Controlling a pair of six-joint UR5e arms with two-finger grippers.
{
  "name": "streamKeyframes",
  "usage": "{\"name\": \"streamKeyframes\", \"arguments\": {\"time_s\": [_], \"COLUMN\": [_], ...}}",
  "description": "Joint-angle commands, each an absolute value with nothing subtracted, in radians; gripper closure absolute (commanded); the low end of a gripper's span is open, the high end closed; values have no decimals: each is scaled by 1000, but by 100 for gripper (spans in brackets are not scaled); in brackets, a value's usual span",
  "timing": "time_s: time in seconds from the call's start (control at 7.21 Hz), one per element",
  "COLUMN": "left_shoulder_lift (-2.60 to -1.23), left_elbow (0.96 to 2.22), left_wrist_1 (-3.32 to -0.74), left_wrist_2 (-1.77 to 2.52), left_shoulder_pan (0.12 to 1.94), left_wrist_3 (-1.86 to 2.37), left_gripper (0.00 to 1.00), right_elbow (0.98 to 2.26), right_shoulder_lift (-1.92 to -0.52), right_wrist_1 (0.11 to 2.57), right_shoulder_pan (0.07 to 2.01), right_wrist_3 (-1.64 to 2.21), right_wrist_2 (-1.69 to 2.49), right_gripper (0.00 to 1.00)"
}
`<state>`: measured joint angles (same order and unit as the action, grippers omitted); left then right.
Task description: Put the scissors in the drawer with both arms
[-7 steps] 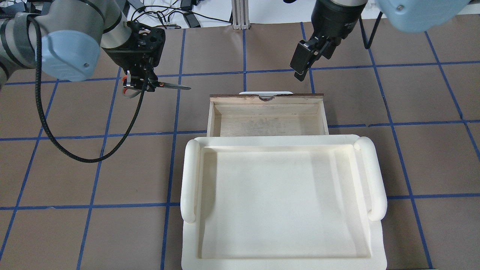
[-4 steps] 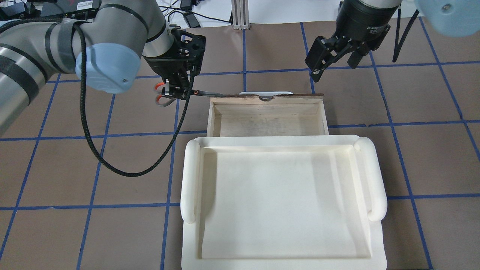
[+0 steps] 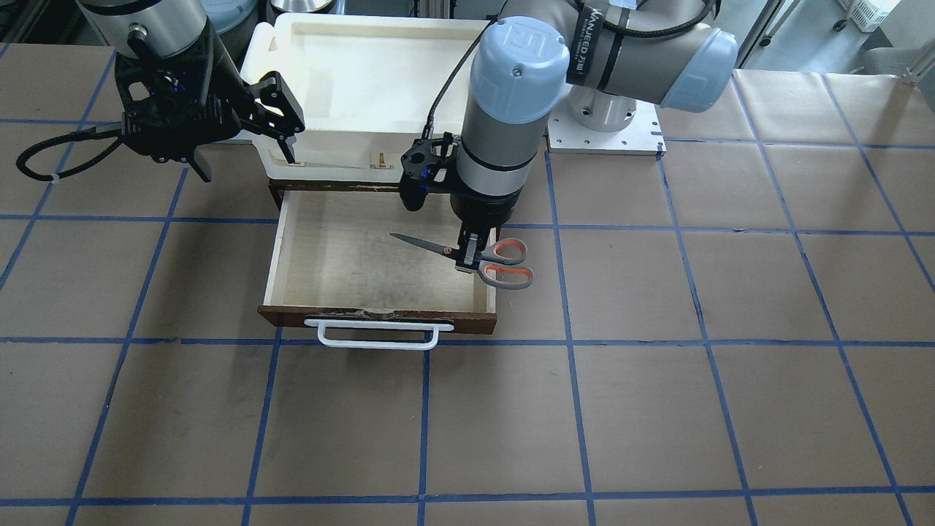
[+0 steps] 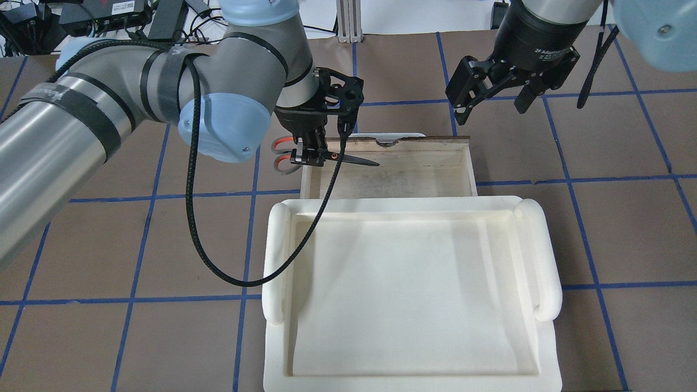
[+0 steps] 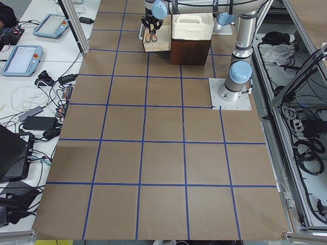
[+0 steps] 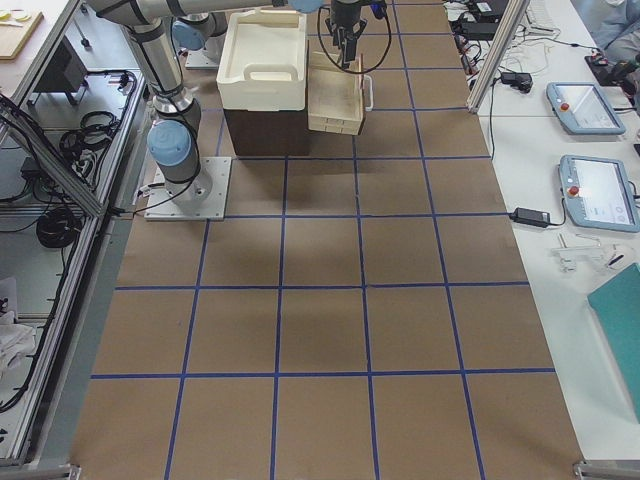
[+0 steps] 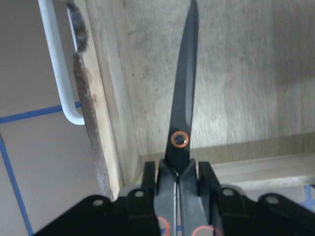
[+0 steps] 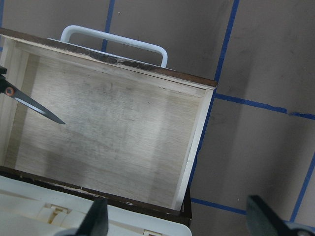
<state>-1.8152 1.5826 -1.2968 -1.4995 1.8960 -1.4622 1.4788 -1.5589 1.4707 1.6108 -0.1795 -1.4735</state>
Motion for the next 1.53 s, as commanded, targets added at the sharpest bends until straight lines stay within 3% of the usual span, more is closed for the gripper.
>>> {"name": "streamKeyframes", "arguments": {"time_s": [0.0, 0.69, 0.83, 1.39], "left_shoulder_lift": [-1838, -1901, -1902, -1829], "left_elbow": [1583, 1583, 1582, 1559], "left_wrist_1": [-1293, -1224, -1224, -1235], "left_wrist_2": [-1493, -1494, -1493, -1517], "left_shoulder_pan": [1943, 1994, 1994, 1967], "left_wrist_3": [-1454, -1457, -1444, -1378], "left_gripper": [100, 100, 23, 20], "right_elbow": [1483, 1500, 1500, 1500], "right_shoulder_lift": [-1568, -1585, -1585, -1585], "right_wrist_1": [1474, 1474, 1474, 1474], "right_shoulder_pan": [1609, 1598, 1598, 1598], "right_wrist_3": [-113, -74, -77, -83], "right_wrist_2": [-1494, -1522, -1522, -1523], "right_gripper": [0, 0, 0, 0]}}
